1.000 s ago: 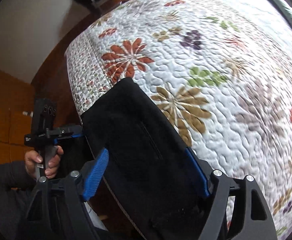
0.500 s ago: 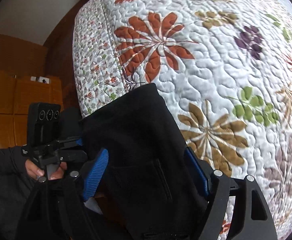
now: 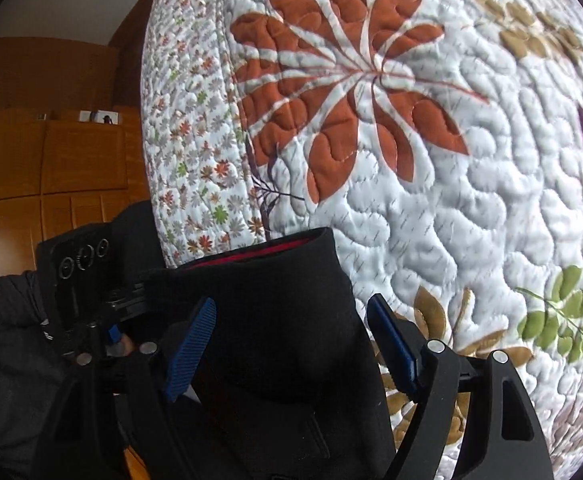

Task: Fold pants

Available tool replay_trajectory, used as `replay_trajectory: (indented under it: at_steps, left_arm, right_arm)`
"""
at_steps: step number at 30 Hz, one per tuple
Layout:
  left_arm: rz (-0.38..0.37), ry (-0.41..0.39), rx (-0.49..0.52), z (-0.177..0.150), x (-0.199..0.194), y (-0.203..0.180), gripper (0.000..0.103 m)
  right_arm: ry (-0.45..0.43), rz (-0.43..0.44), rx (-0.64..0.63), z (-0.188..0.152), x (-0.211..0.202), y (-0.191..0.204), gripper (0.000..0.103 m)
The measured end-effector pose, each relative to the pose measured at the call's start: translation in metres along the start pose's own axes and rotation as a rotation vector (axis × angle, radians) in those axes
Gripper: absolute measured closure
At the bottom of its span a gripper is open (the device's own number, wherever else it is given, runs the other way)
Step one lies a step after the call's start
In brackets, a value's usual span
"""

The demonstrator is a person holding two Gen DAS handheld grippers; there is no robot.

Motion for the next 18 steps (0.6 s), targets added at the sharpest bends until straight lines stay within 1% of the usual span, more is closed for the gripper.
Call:
replay_trajectory:
  at_steps: [2,4,5,6,7,8,10,11,14,16,17,18]
  left_arm:
    - [0.011,0.006,-0.002,0.0,0.0,0.0,0.013]
    - [0.032,0.007,0.003,0.002,-0.002,0.0,0.032]
    - [0.063,0.017,0.01,0.004,-0.002,0.001,0.052]
    - [0.086,0.019,0.003,0.005,-0.002,0.005,0.06]
    - [0.08,0.02,-0.006,0.005,-0.002,0.007,0.061]
    - [0.079,0.025,-0.001,0.006,-0.005,0.009,0.063]
    - [0.069,0.028,0.005,0.006,-0.007,0.009,0.067]
    - [0.072,0.028,0.01,0.005,-0.007,0.009,0.067]
    - [0.084,0.033,0.028,0.004,-0.007,0.008,0.071]
    - [0.089,0.036,0.042,0.006,-0.002,0.003,0.076]
    - [0.094,0.039,0.055,0.006,0.0,0.001,0.077]
    - [0.096,0.039,0.065,0.007,0.003,-0.002,0.081]
  right_arm:
    - [0.02,0.014,-0.006,0.001,0.006,-0.001,0.025]
    - [0.028,0.025,-0.007,0.001,0.01,-0.003,0.025]
    - [0.029,0.031,-0.007,0.001,0.01,-0.004,0.025]
    - [0.029,0.036,-0.007,0.001,0.01,-0.004,0.026]
    - [0.027,0.034,-0.005,0.001,0.01,-0.006,0.027]
    - [0.028,0.033,0.0,0.0,0.01,-0.008,0.031]
    - [0.029,0.034,0.0,0.0,0.01,-0.01,0.047]
    - [0.027,0.025,-0.003,-0.001,0.009,-0.01,0.048]
    - [0.022,-0.018,-0.011,-0.002,0.007,-0.012,0.057]
    - [0.018,-0.04,-0.015,-0.004,0.005,-0.011,0.061]
    - [0.015,-0.054,-0.018,-0.005,0.003,-0.008,0.062]
    - [0.013,-0.064,-0.019,-0.005,0.002,-0.007,0.063]
Point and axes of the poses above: each gripper's, at about its wrist camera, not at the fingertips, and x roughly the way its jaws point, y to its left, z to its top, the point moved 4 cm from there along x, roughly the way its jaws point, and after that the axes turned 14 degrees about -z, right-handed, at the moved point
